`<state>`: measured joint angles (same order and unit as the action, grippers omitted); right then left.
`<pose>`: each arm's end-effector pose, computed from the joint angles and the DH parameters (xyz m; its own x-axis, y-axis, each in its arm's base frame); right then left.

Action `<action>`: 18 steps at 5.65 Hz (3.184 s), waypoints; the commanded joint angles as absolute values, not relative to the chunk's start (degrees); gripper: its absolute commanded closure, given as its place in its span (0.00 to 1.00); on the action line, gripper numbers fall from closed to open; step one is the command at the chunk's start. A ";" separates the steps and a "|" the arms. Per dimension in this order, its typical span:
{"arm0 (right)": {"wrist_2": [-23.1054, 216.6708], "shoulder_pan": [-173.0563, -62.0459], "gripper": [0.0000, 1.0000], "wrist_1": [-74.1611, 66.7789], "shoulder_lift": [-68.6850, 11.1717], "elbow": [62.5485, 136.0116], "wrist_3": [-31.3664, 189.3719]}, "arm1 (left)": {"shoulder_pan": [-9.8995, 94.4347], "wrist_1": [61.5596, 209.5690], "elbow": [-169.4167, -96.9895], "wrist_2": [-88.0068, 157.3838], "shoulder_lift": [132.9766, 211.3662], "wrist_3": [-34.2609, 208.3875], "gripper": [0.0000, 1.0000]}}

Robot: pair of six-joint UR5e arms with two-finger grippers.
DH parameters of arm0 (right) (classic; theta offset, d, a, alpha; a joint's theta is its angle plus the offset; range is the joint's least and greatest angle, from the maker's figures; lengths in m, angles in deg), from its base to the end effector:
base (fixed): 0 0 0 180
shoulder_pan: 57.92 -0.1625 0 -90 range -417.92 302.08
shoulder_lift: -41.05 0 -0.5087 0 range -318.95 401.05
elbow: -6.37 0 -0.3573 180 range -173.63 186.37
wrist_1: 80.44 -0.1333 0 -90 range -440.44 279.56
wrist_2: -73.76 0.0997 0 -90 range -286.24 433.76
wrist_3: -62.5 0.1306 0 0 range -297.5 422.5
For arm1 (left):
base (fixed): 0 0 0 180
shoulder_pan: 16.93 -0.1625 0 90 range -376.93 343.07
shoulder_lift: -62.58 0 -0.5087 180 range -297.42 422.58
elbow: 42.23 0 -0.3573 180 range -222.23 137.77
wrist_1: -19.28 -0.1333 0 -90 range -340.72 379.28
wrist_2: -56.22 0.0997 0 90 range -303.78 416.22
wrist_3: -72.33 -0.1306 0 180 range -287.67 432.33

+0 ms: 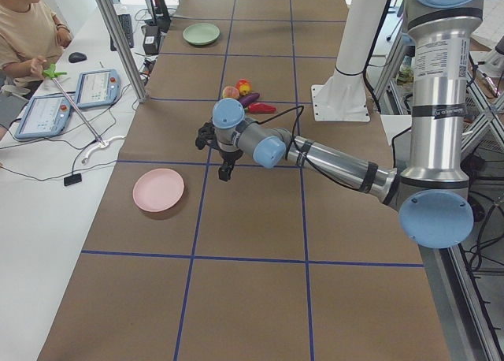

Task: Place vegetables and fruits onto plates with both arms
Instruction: 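Reach the left gripper down to the red chili pepper and grasp it, then carry the chili onto the pink plate with left gripper while right arm approaches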

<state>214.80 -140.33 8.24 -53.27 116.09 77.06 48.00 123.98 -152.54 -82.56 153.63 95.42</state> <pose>-0.0247 -0.4257 0.6248 0.6065 -0.0564 0.7931 -0.0268 0.9955 0.0912 0.1688 -0.4436 0.5519 0.5108 0.3386 -0.7902 -0.1546 0.9404 0.3030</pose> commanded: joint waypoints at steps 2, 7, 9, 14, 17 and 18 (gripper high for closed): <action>214.48 -139.66 0.00 4.48 -53.96 115.97 76.48 | 23.42 119.35 -152.28 -66.05 169.48 120.16 0.00; 215.62 -139.04 0.00 4.20 -54.66 116.15 76.83 | 11.03 110.99 -129.80 -55.41 196.97 134.38 0.00; 215.88 -138.87 0.00 4.20 -54.75 116.06 77.00 | 10.67 111.31 -127.06 -55.31 197.40 135.17 0.00; 215.62 -137.82 0.00 4.20 -54.22 115.36 77.35 | 22.38 107.37 -137.46 -59.67 189.56 138.08 1.00; 215.53 -135.02 0.00 4.11 -52.92 114.74 78.14 | 42.16 110.66 -122.84 -60.41 185.09 133.61 1.00; 215.35 -134.65 0.00 4.11 -51.42 114.66 79.10 | 46.40 127.05 -102.82 -60.41 189.62 134.72 1.00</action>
<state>215.48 -135.23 4.13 -52.56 114.72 78.36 41.97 115.60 -118.17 -60.40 186.49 134.36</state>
